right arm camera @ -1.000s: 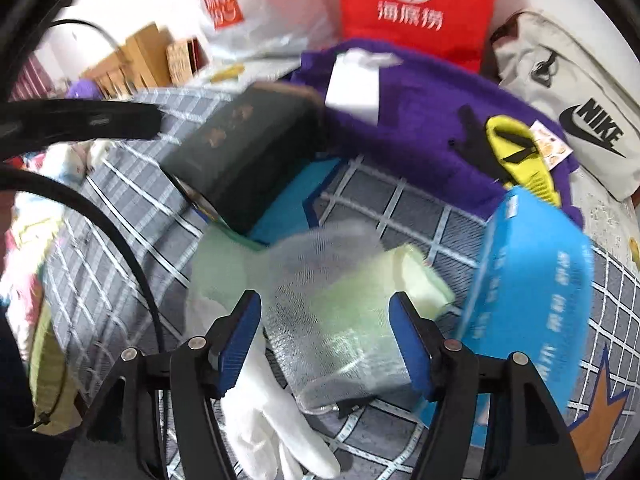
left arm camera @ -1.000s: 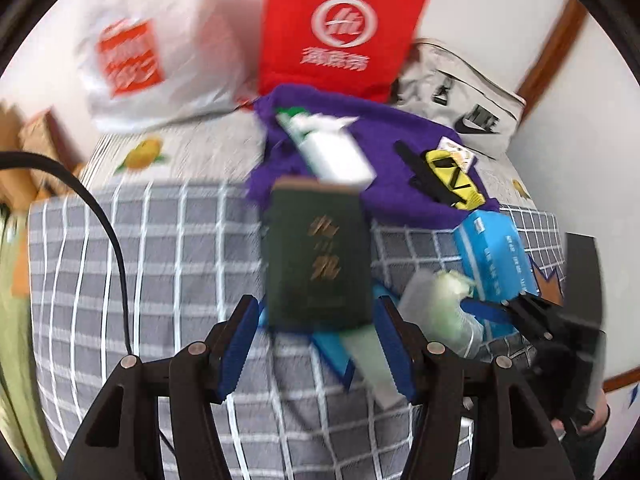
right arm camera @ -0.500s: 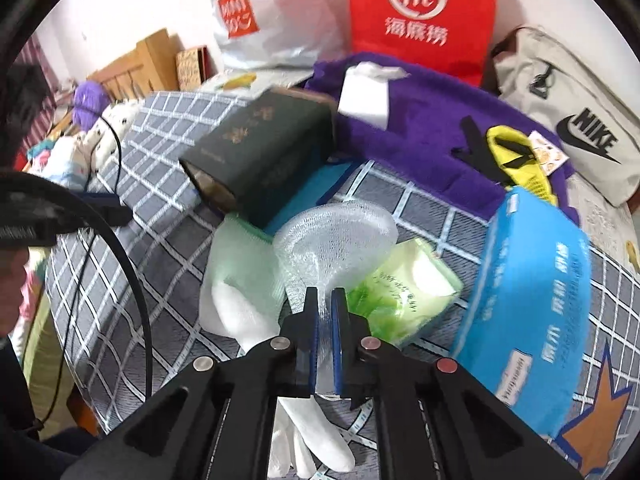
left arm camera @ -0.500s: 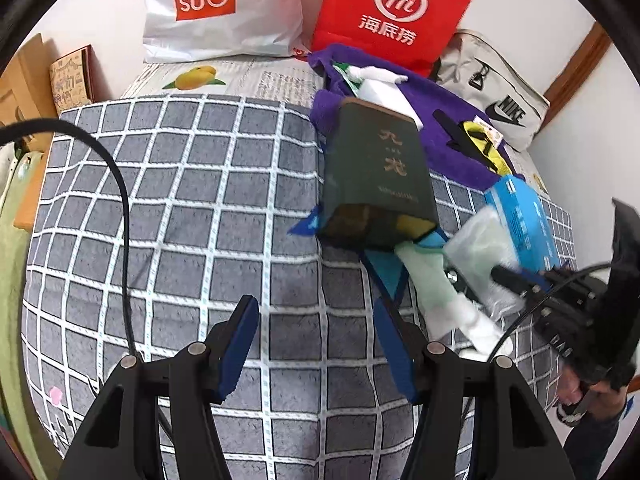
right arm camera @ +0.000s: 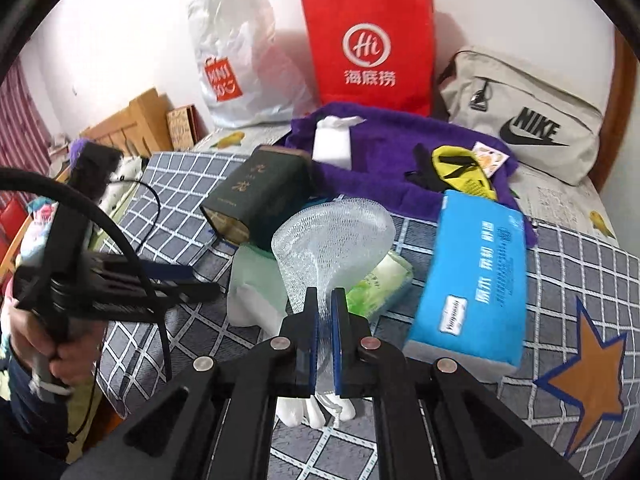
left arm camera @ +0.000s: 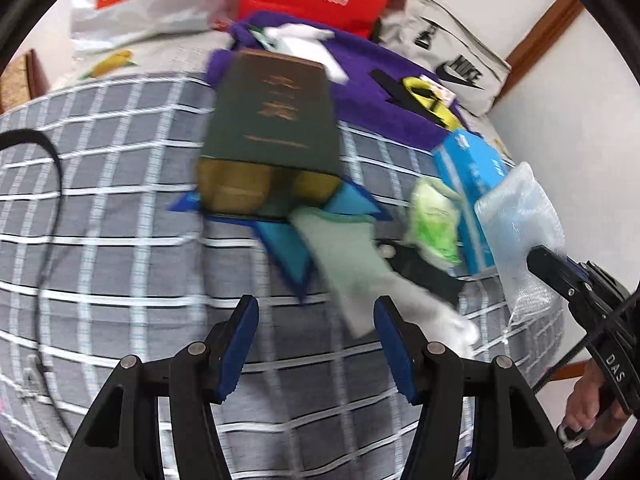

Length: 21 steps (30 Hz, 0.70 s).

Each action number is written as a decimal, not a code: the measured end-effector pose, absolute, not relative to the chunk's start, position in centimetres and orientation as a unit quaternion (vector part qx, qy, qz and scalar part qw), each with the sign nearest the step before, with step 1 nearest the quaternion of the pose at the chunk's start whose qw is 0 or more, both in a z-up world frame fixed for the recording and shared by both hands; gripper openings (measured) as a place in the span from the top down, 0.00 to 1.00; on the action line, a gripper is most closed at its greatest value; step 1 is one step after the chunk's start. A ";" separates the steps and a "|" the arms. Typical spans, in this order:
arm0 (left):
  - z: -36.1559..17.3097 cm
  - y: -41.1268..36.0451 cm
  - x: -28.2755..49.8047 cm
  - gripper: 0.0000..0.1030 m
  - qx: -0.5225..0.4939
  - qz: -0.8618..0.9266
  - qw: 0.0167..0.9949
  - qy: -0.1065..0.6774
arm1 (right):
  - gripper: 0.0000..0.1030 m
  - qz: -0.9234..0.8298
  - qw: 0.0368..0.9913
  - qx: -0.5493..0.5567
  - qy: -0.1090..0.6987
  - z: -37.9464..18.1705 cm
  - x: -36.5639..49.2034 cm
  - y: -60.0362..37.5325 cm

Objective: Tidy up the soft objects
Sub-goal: 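Grasp the white mesh bag with the right gripper while the left gripper moves to the glove, then grasp the green-cuffed white glove with the left gripper while the right gripper holds the mesh bag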

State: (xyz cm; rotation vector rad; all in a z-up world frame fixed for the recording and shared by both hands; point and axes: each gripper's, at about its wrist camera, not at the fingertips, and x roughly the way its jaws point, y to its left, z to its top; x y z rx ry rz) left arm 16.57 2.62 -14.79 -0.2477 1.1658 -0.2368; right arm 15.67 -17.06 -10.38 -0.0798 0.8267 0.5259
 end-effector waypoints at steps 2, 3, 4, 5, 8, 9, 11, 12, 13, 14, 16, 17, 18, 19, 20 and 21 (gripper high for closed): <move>-15.3 1.5 17.1 0.44 -0.116 -0.119 0.817 0.553 | 0.94 0.247 0.886 -0.033 0.391 -10.1 15.3 -17.7; -15.6 1.1 17.3 0.44 -0.112 -0.116 0.816 0.556 | 0.94 0.246 0.888 -0.029 0.388 -10.0 15.0 -18.1; -15.9 0.7 17.6 0.44 -0.110 -0.115 0.814 0.559 | 0.94 0.245 0.889 -0.024 0.387 -9.9 14.8 -18.5; -16.2 0.3 17.8 0.44 -0.111 -0.121 0.811 0.561 | 0.94 0.243 0.890 -0.019 0.386 -9.8 14.5 -18.9; -16.1 -0.9 17.7 0.43 -0.114 -0.146 0.820 0.542 | 0.94 0.237 0.890 -0.014 0.389 -10.2 13.8 -19.8; -16.1 -1.3 17.5 0.39 -0.107 -0.153 0.824 0.535 | 0.94 0.234 0.890 -0.015 0.391 -10.5 13.6 -20.1; -16.1 -2.3 17.2 0.33 -0.081 -0.160 0.831 0.526 | 0.94 0.225 0.890 -0.013 0.396 -11.0 13.3 -20.8; -16.2 -2.7 17.1 0.33 -0.070 -0.160 0.834 0.524 | 0.94 0.223 0.890 -0.009 0.397 -11.2 13.2 -21.1; -16.3 -3.1 16.9 0.33 -0.056 -0.159 0.836 0.522 | 0.94 0.221 0.890 -0.004 0.398 -11.4 13.1 -21.5; -16.5 -3.2 16.8 0.31 -0.048 -0.158 0.837 0.522 | 0.94 0.219 0.890 0.001 0.400 -11.6 13.0 -21.8; -16.8 -3.6 16.7 0.26 -0.041 -0.159 0.835 0.525 | 0.94 0.214 0.891 0.009 0.400 -12.0 12.8 -22.3; -16.7 -3.6 16.7 0.25 -0.039 -0.158 0.835 0.525 | 0.94 0.213 0.891 0.013 0.400 -12.2 12.8 -22.5; -16.7 -3.6 16.7 0.25 -0.037 -0.157 0.835 0.527 | 0.94 0.212 0.892 0.015 0.400 -12.3 12.6 -22.6; -16.7 -3.6 16.7 0.25 -0.037 -0.155 0.833 0.529 | 0.94 0.210 0.892 0.017 0.400 -12.4 12.6 -22.7; -16.7 -3.5 16.8 0.25 -0.040 -0.153 0.832 0.531 | 0.94 0.209 0.892 0.018 0.400 -12.6 12.5 -22.8; -16.7 -3.5 17.0 0.25 -0.042 -0.153 0.832 0.532 | 0.94 0.210 0.891 0.019 0.401 -12.7 12.4 -22.8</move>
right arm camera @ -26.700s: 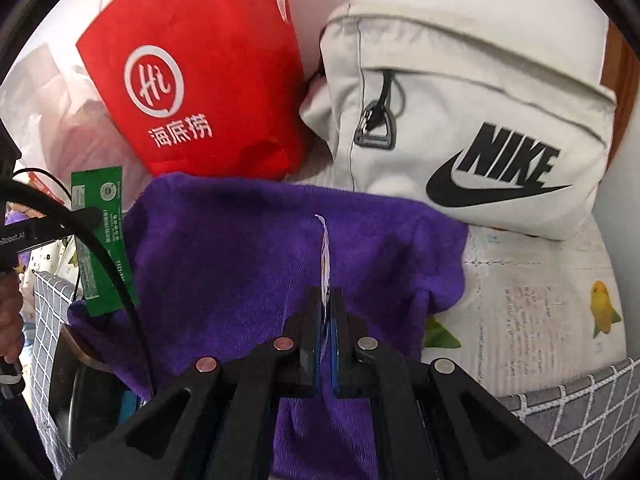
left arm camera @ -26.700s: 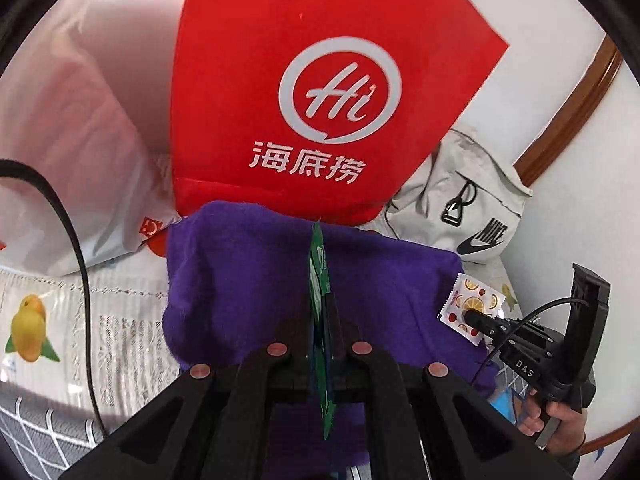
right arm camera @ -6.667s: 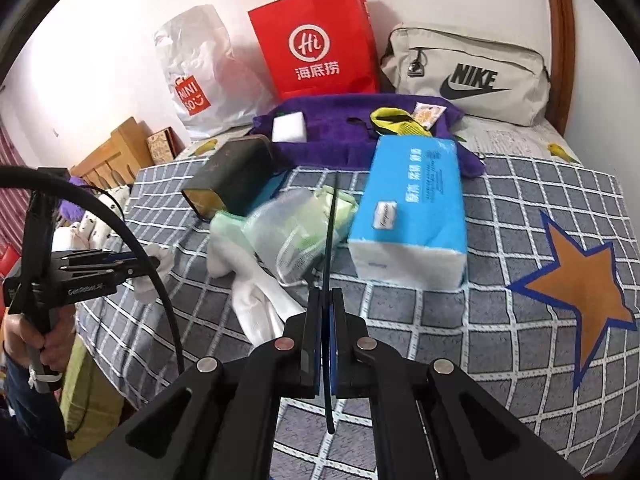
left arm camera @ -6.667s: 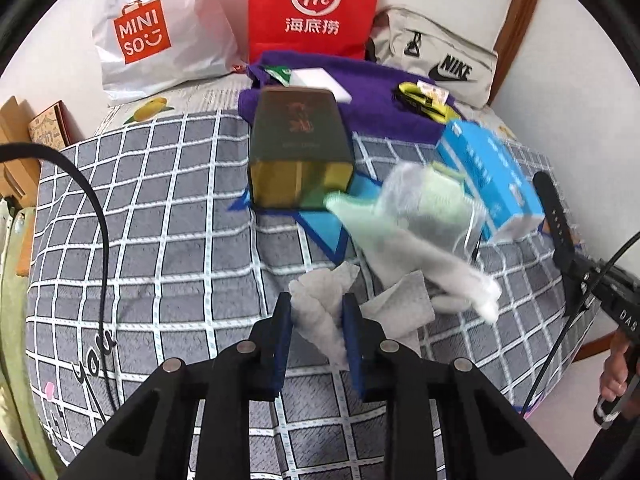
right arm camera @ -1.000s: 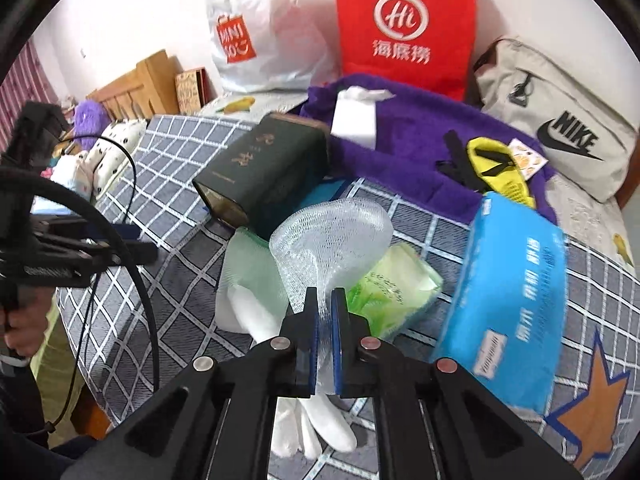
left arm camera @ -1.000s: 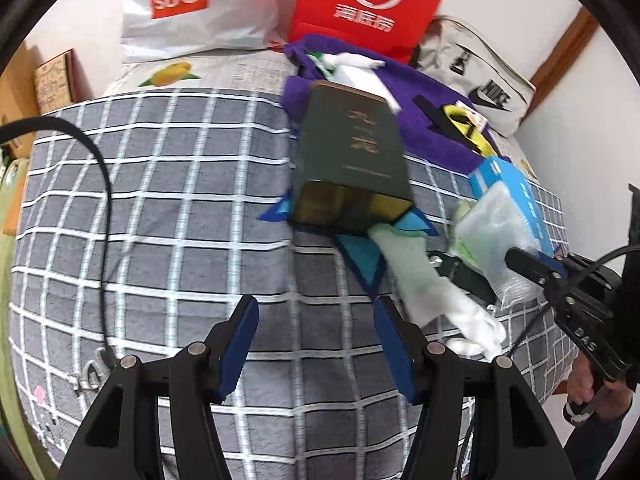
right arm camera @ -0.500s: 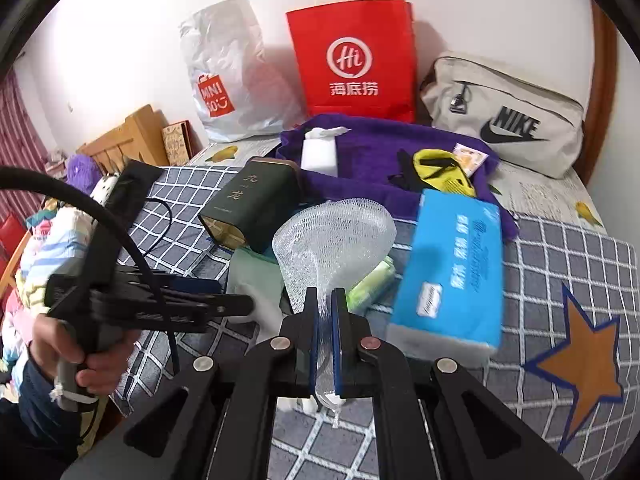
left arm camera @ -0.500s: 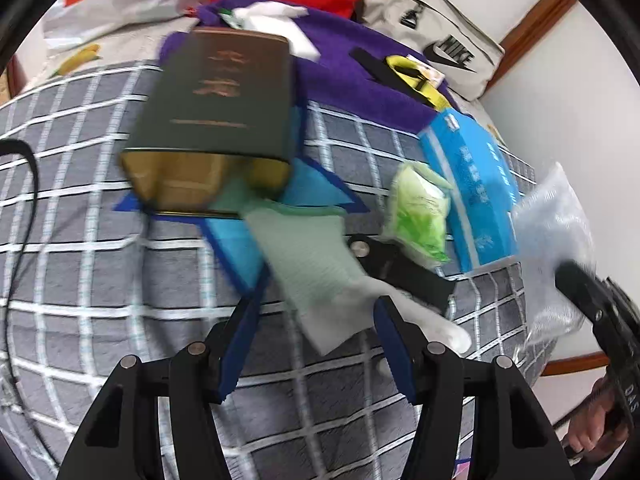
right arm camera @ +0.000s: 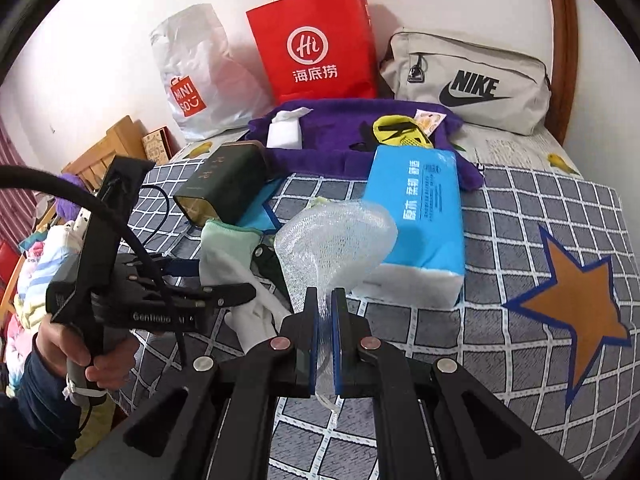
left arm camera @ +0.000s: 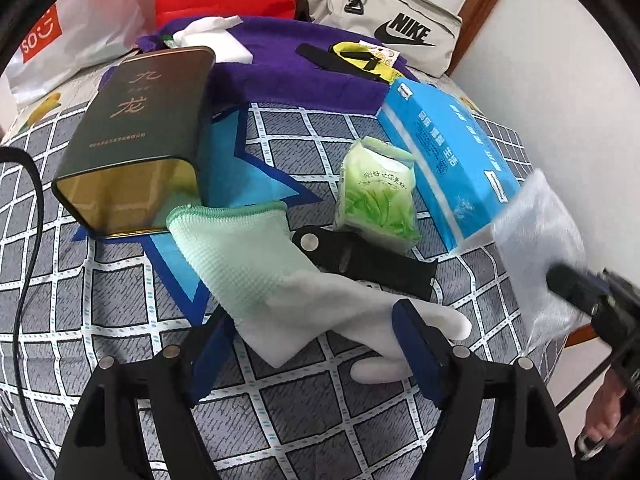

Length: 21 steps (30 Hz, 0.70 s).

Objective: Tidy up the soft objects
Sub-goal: 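Grasp the green-cuffed white glove with the left gripper while the right gripper holds the mesh bag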

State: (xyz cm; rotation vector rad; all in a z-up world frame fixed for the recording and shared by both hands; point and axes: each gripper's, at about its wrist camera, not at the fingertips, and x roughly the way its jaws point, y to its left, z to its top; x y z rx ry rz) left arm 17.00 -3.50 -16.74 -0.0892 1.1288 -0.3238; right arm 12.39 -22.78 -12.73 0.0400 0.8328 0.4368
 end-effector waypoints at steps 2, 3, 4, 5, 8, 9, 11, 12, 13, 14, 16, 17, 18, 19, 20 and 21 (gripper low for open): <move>-16.7 -3.4 17.1 0.26 -0.047 -0.153 0.833 0.529 | 0.94 0.208 0.890 0.021 0.405 -13.1 12.3 -22.7; -16.7 -3.2 17.1 0.28 -0.052 -0.151 0.835 0.527 | 0.94 0.207 0.890 0.022 0.406 -13.3 12.2 -22.7; -16.7 -3.1 17.1 0.32 -0.057 -0.150 0.837 0.523 | 0.94 0.208 0.889 0.023 0.408 -13.5 12.2 -22.6; -16.7 -3.2 17.2 0.43 -0.055 -0.150 0.838 0.521 | 0.94 0.207 0.888 0.024 0.409 -13.6 12.2 -22.6; -16.5 -3.1 17.1 0.67 -0.053 -0.162 0.835 0.523 | 0.94 0.204 0.887 0.030 0.412 -13.9 12.0 -22.7; -16.5 -3.1 17.1 0.75 -0.057 -0.168 0.832 0.526 | 0.94 0.202 0.888 0.031 0.411 -13.9 11.8 -22.8; -16.4 -3.0 17.0 0.80 -0.064 -0.177 0.827 0.530 | 0.94 0.197 0.892 0.030 0.406 -13.6 11.6 -22.7; -16.3 -3.0 16.9 0.82 -0.065 -0.180 0.827 0.529 | 0.94 0.192 0.894 0.030 0.405 -13.4 11.5 -22.7; -16.1 -3.0 16.9 0.83 -0.066 -0.181 0.826 0.529 | 0.94 0.185 0.895 0.029 0.404 -13.3 11.5 -22.6; -15.9 -2.9 16.8 0.83 -0.068 -0.181 0.826 0.529 | 0.94 0.178 0.896 0.031 0.405 -13.2 11.5 -22.6; -15.1 -2.5 16.5 0.83 -0.071 -0.179 0.831 0.522 | 0.94 0.167 0.898 0.038 0.404 -13.0 11.5 -22.7; -14.6 -2.4 16.3 0.83 -0.068 -0.178 0.834 0.518 | 0.94 0.164 0.900 0.037 0.402 -12.9 11.4 -22.6; -14.2 -2.2 16.1 0.83 -0.066 -0.179 0.836 0.514 | 0.94 0.162 0.901 0.033 0.402 -12.8 11.3 -22.6; -13.7 -2.0 15.9 0.83 -0.066 -0.183 0.838 0.509 | 0.94 0.158 0.902 0.031 0.401 -12.7 11.3 -22.4; -13.0 -1.8 15.6 0.83 -0.065 -0.188 0.840 0.504 | 0.94 0.156 0.903 0.029 0.400 -12.5 11.2 -22.3; -12.5 -1.6 15.5 0.83 -0.065 -0.192 0.842 0.499 | 0.94 0.158 0.903 0.028 0.399 -12.4 11.1 -22.2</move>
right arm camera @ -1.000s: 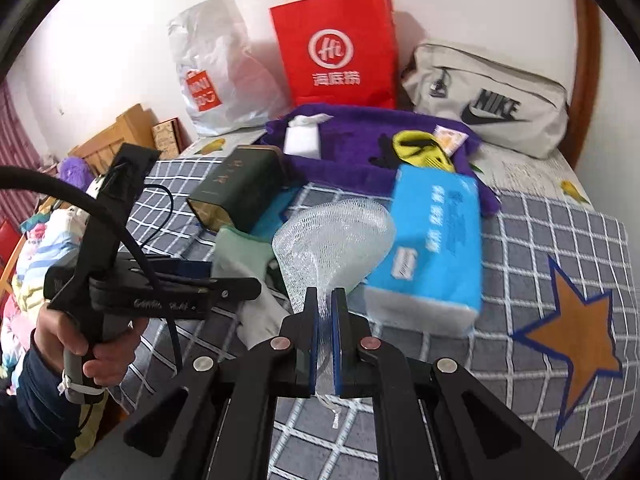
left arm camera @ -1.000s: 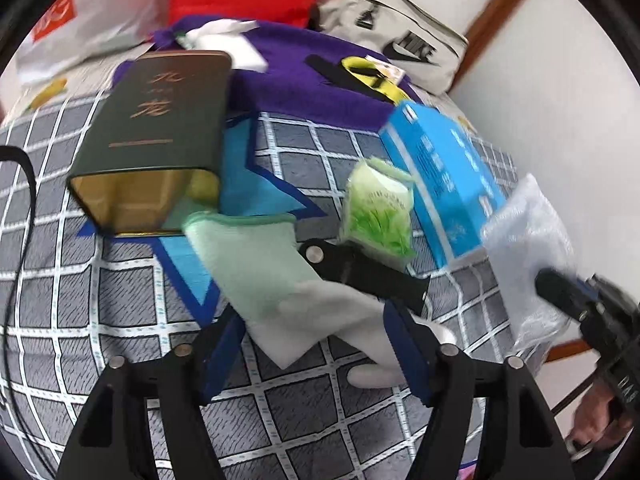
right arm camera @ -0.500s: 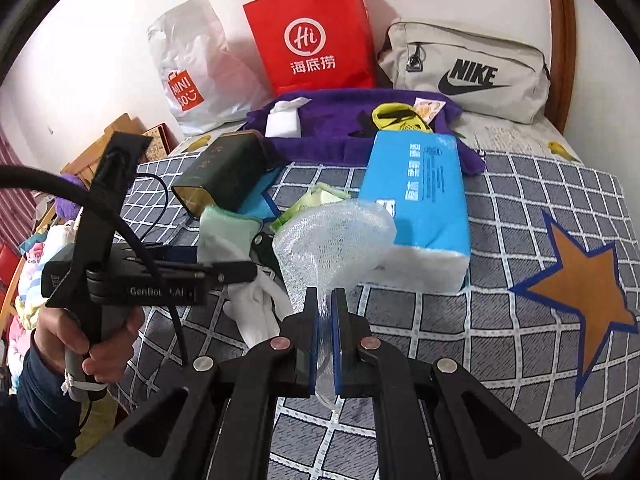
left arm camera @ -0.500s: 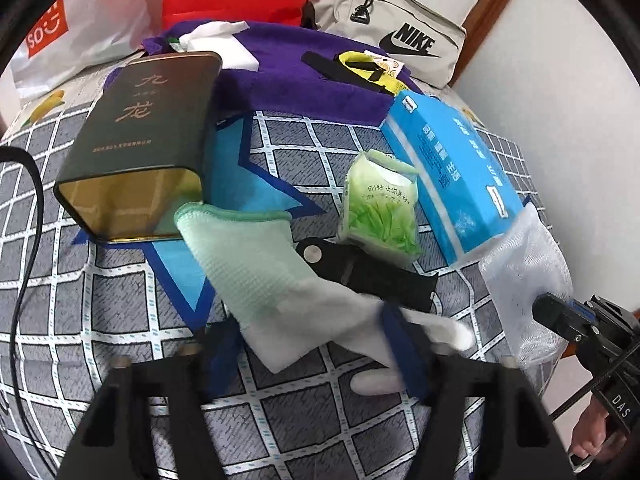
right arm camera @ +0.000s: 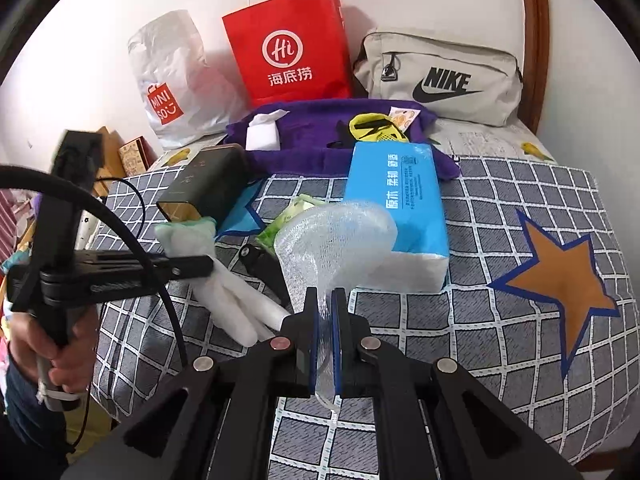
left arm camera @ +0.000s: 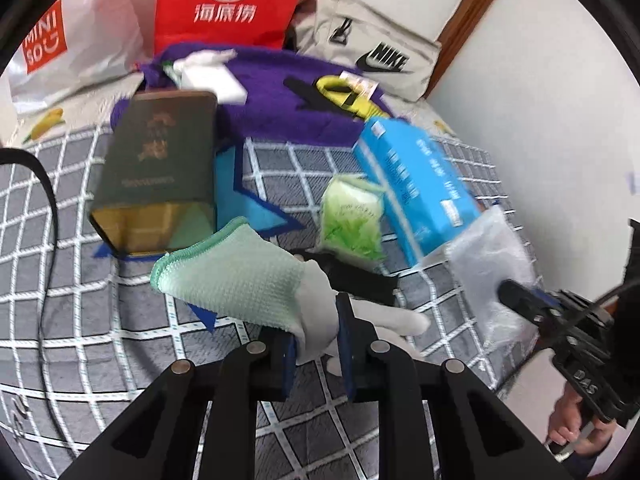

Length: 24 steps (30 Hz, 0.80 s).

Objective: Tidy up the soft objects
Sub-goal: 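Grasp the green-cuffed white glove with the left gripper while the right gripper holds the mesh bag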

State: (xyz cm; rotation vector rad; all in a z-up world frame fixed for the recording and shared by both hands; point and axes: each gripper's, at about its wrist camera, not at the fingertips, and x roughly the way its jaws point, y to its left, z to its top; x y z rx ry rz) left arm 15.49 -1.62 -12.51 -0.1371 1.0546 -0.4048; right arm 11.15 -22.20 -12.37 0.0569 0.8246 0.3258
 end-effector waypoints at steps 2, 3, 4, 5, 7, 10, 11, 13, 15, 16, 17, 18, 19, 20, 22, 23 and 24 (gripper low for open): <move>-11.3 -1.1 15.1 0.83 -0.065 -0.191 0.850 0.487 | 0.94 0.160 0.904 0.025 0.396 -12.0 11.0 -21.9; -10.8 -1.0 14.9 0.83 -0.064 -0.190 0.853 0.482 | 0.94 0.160 0.904 0.022 0.395 -11.9 10.9 -21.7; -10.3 -0.8 14.7 0.83 -0.063 -0.190 0.856 0.477 | 0.94 0.161 0.905 0.019 0.393 -11.8 10.8 -21.5; -9.9 -0.7 14.6 0.83 -0.061 -0.187 0.859 0.473 | 0.94 0.165 0.905 0.018 0.392 -11.6 10.8 -21.3; -9.2 -0.4 14.6 0.83 -0.062 -0.184 0.862 0.469 | 0.94 0.171 0.904 0.017 0.391 -11.3 10.7 -21.0; -8.5 0.0 14.4 0.83 -0.062 -0.182 0.866 0.462 | 0.94 0.170 0.905 0.014 0.391 -10.8 10.7 -20.6; -8.2 0.3 14.4 0.83 -0.064 -0.181 0.868 0.459 | 0.94 0.171 0.905 0.014 0.390 -10.7 10.7 -20.6; -7.9 0.6 14.3 0.83 -0.069 -0.179 0.869 0.455 | 0.94 0.171 0.906 0.011 0.388 -10.5 10.6 -20.4; -7.7 0.8 14.1 0.83 -0.071 -0.177 0.871 0.453 | 0.94 0.171 0.907 0.008 0.386 -10.3 10.5 -20.2; -7.6 1.0 14.1 0.83 -0.073 -0.177 0.871 0.452 | 0.94 0.173 0.906 0.007 0.386 -10.2 10.4 -20.1; -7.5 1.1 14.1 0.83 -0.073 -0.178 0.872 0.451 | 0.94 0.174 0.906 0.005 0.385 -10.1 10.4 -19.9; -7.4 1.1 14.0 0.83 -0.072 -0.176 0.873 0.450 | 0.94 0.174 0.907 0.004 0.384 -10.0 10.3 -19.8; -7.3 1.2 14.0 0.83 -0.072 -0.173 0.873 0.449 | 0.94 0.175 0.906 0.005 0.385 -9.9 10.3 -19.8; -7.2 1.2 14.0 0.83 -0.069 -0.178 0.873 0.449 | 0.94 0.178 0.905 0.006 0.387 -9.8 10.4 -19.6; -7.0 1.4 14.0 0.83 -0.072 -0.174 0.875 0.446 | 0.94 0.180 0.905 0.006 0.386 -9.6 10.4 -19.5; -6.8 1.5 14.1 0.83 -0.073 -0.174 0.875 0.445 | 0.94 0.181 0.904 0.005 0.387 -9.4 10.5 -19.3; -6.7 1.6 14.3 0.83 -0.075 -0.174 0.875 0.445 | 0.94 0.182 0.904 0.004 0.387 -9.3 10.6 -19.3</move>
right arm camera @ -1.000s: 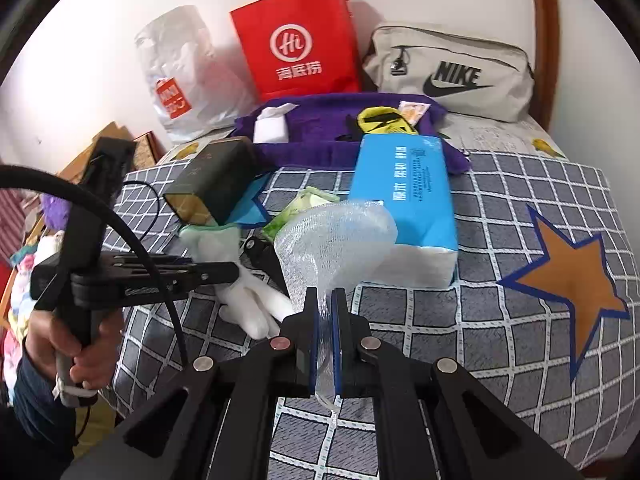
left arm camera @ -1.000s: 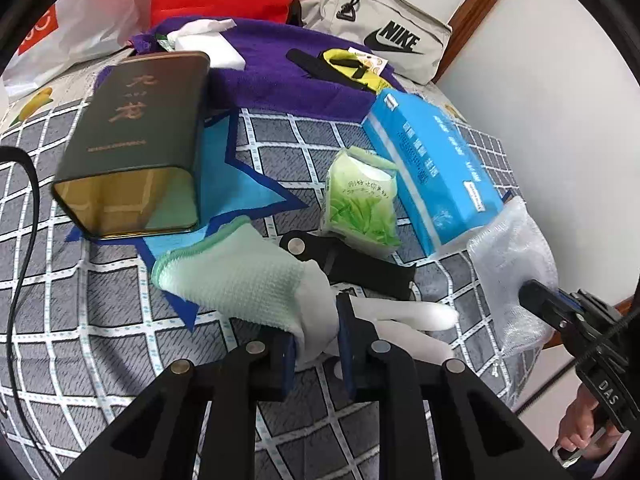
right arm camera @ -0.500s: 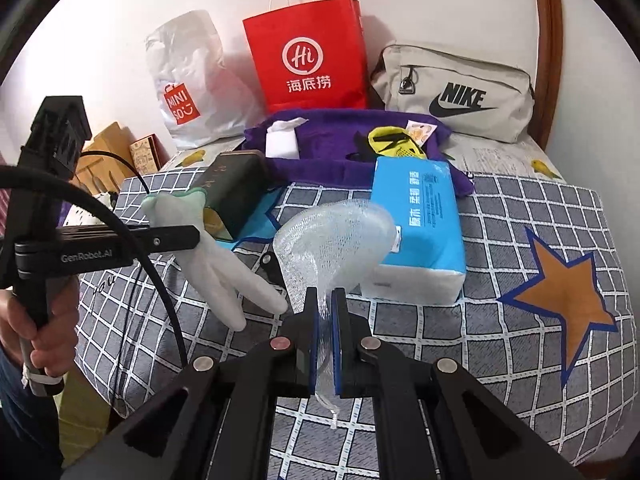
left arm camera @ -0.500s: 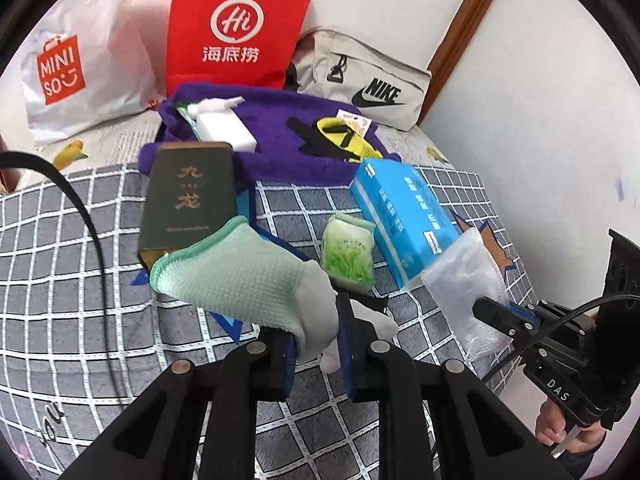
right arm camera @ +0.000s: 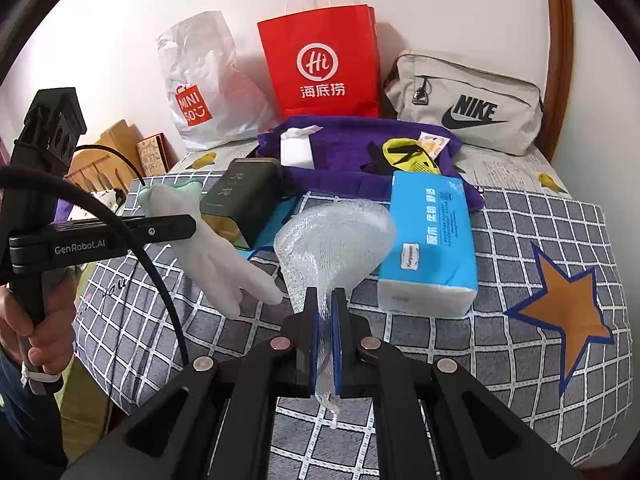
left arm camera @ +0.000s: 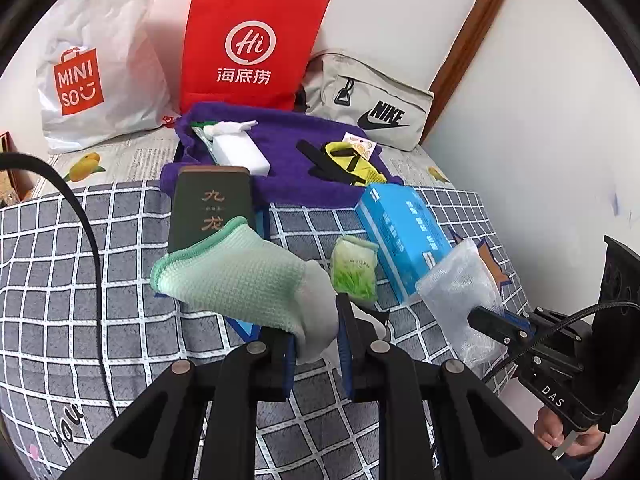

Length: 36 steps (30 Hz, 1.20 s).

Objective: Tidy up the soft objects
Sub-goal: 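Grasp the green-cuffed white glove with the left gripper while the right gripper holds the mesh bag, then carry the glove with the left gripper while the right gripper carries the mesh bag over the towel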

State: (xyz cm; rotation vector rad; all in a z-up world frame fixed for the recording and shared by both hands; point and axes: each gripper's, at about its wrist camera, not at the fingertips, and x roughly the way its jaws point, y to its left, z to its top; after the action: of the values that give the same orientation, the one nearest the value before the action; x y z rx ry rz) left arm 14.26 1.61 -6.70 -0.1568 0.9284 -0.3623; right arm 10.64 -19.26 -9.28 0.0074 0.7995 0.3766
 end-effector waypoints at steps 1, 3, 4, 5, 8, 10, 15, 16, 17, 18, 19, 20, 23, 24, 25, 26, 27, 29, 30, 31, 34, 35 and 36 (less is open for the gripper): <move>-6.6 1.8 14.4 0.83 -0.079 -0.171 0.876 0.443 | 0.94 0.183 0.904 0.002 0.386 -9.1 10.8 -19.1; -6.3 2.0 14.7 0.83 -0.083 -0.170 0.877 0.441 | 0.94 0.185 0.905 -0.002 0.383 -8.6 11.0 -18.9; -6.1 2.1 14.9 0.83 -0.084 -0.170 0.878 0.440 | 0.94 0.186 0.905 -0.003 0.382 -8.4 11.1 -18.8; -6.0 2.1 15.0 0.83 -0.082 -0.168 0.879 0.439 | 0.94 0.188 0.905 -0.004 0.381 -8.2 11.3 -18.6; -5.5 2.4 15.3 0.83 -0.076 -0.154 0.884 0.435 | 0.94 0.190 0.906 -0.005 0.379 -7.8 11.9 -18.3; -5.2 2.6 15.4 0.83 -0.072 -0.143 0.889 0.430 | 0.94 0.191 0.905 -0.007 0.379 -7.6 12.2 -18.1; -4.7 2.9 15.9 0.83 -0.070 -0.124 0.893 0.426 | 0.94 0.206 0.899 0.009 0.386 -7.5 13.5 -18.0; -4.6 2.8 16.0 0.83 -0.071 -0.124 0.893 0.426 | 0.94 0.206 0.899 0.008 0.387 -7.6 13.7 -17.9; -4.5 2.8 16.2 0.83 -0.072 -0.127 0.893 0.426 | 0.94 0.208 0.898 0.010 0.387 -7.5 14.0 -17.9; -4.4 2.7 16.4 0.83 -0.072 -0.128 0.893 0.426 | 0.94 0.210 0.897 0.014 0.389 -7.5 14.3 -17.9; -4.3 2.6 16.6 0.83 -0.071 -0.129 0.893 0.425 | 0.94 0.212 0.896 0.015 0.390 -7.5 14.6 -17.8; -4.2 2.6 16.8 0.83 -0.071 -0.129 0.894 0.424 | 0.94 0.211 0.897 0.014 0.389 -7.4 14.8 -17.8; -3.9 2.4 17.5 0.83 -0.072 -0.134 0.894 0.422 | 0.94 0.210 0.898 0.013 0.387 -7.1 15.5 -17.7; -3.8 2.3 17.7 0.83 -0.071 -0.135 0.894 0.421 | 0.94 0.210 0.898 0.015 0.387 -7.0 15.8 -17.7; -3.7 2.3 17.9 0.83 -0.070 -0.135 0.895 0.420 | 0.94 0.209 0.898 0.014 0.387 -6.9 16.0 -17.7; -3.6 2.3 18.2 0.83 -0.070 -0.134 0.895 0.420 | 0.94 0.208 0.898 0.013 0.387 -6.8 16.3 -17.7; -3.6 2.3 18.4 0.83 -0.071 -0.133 0.895 0.420 | 0.94 0.209 0.898 0.012 0.387 -6.8 16.5 -17.7; -3.4 2.4 19.0 0.83 -0.071 -0.132 0.896 0.419 | 0.94 0.207 0.899 0.013 0.385 -6.6 17.1 -17.7; -3.4 2.5 19.3 0.83 -0.072 -0.131 0.895 0.420 | 0.94 0.207 0.899 0.014 0.385 -6.5 17.4 -17.7; -3.4 2.7 19.6 0.83 -0.074 -0.130 0.895 0.421 | 0.94 0.207 0.899 0.015 0.385 -6.4 17.7 -17.6; -3.3 3.2 20.5 0.83 -0.079 -0.128 0.895 0.420 | 0.94 0.207 0.900 0.014 0.383 -6.2 18.6 -17.6; -3.2 3.4 20.8 0.83 -0.080 -0.126 0.896 0.419 | 0.94 0.206 0.901 0.015 0.382 -6.1 18.9 -17.6; -3.1 3.5 21.1 0.83 -0.081 -0.126 0.896 0.418 | 0.94 0.206 0.901 0.016 0.382 -6.1 19.2 -17.6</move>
State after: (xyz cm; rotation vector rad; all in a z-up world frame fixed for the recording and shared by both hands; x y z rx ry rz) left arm 21.10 3.53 -3.09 -0.1675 0.8655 -0.2605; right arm 19.22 -17.59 -6.10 0.0325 0.7913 0.4260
